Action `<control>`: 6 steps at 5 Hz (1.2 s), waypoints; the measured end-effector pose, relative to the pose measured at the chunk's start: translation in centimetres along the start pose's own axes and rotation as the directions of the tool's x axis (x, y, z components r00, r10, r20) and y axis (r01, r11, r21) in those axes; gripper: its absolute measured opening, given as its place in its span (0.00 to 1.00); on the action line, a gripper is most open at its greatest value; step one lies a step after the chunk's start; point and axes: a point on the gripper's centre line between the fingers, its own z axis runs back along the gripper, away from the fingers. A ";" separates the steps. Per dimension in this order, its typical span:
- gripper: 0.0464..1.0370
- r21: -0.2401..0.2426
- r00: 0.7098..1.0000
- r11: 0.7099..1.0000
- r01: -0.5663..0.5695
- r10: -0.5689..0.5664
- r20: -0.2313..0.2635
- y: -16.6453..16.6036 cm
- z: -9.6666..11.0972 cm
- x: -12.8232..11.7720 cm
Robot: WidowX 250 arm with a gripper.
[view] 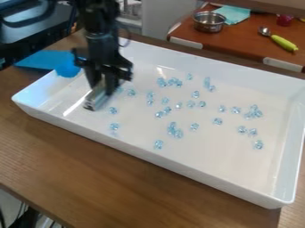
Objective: Sweep into pile
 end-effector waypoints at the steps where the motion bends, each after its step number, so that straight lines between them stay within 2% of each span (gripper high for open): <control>1: 0.32 0.001 1.000 1.000 0.010 -0.010 -0.008 -3.1 0.1 -0.1; 3: 0.32 -0.016 0.999 1.000 0.008 -0.008 -0.041 -8.2 0.2 0.1; 6: 0.32 -0.078 0.997 0.995 0.064 -0.067 -0.024 -15.2 1.5 -0.5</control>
